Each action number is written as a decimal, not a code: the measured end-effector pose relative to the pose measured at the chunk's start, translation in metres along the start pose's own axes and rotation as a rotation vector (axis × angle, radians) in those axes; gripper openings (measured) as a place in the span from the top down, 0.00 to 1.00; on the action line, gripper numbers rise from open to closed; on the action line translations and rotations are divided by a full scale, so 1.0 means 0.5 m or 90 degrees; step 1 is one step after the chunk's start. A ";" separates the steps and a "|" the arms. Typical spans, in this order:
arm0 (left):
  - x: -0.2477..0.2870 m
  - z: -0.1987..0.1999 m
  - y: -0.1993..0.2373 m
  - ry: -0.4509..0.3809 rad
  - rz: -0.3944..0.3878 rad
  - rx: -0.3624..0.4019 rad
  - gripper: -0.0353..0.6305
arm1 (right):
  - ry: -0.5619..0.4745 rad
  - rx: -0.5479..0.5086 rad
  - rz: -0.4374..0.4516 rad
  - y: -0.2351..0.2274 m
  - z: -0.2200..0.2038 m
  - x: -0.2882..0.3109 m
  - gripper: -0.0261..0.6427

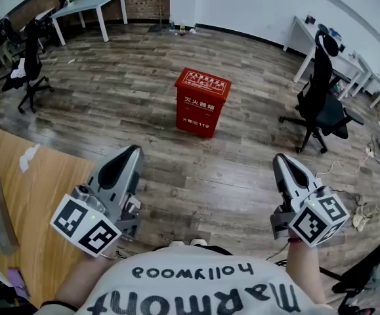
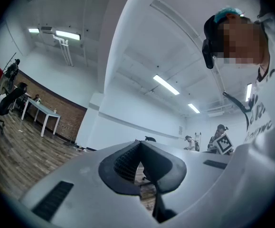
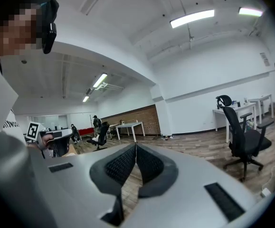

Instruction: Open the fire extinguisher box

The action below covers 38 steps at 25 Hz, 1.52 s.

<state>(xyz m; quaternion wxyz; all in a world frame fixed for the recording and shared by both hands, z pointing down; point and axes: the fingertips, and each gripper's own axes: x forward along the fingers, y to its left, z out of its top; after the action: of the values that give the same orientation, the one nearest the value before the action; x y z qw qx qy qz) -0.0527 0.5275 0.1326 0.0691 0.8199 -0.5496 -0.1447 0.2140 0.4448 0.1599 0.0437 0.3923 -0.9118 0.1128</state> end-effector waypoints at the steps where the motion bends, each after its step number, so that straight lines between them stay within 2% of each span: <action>1: -0.003 0.002 0.005 -0.001 -0.001 0.000 0.94 | 0.002 -0.005 -0.001 0.006 -0.001 0.003 0.95; 4: -0.009 0.003 0.016 0.000 -0.011 0.000 0.94 | 0.008 -0.021 -0.016 0.019 -0.009 0.011 0.94; 8: -0.017 -0.008 0.031 0.005 -0.029 -0.011 0.94 | 0.001 0.001 -0.026 0.032 -0.026 0.021 0.94; 12: -0.019 -0.019 0.054 0.003 -0.023 -0.049 0.94 | 0.025 -0.002 -0.015 0.038 -0.053 0.034 0.94; 15: -0.002 -0.036 0.065 0.022 -0.018 -0.049 0.94 | 0.037 -0.003 -0.021 0.022 -0.062 0.045 0.94; 19: 0.040 -0.047 0.069 0.031 -0.017 -0.035 0.94 | 0.041 0.000 -0.019 -0.014 -0.059 0.071 0.94; 33: 0.247 -0.105 0.037 0.055 -0.013 -0.042 0.94 | 0.076 -0.013 -0.009 -0.212 -0.026 0.148 0.94; 38: 0.301 -0.116 0.039 0.059 0.008 -0.038 0.94 | 0.085 -0.016 0.008 -0.267 -0.021 0.175 0.94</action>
<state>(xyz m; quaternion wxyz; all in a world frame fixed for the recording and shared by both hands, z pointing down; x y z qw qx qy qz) 0.0017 0.3789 0.1684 0.1198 0.8198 -0.5465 -0.1223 0.2503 0.2967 0.2075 0.1088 0.3776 -0.9107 0.1272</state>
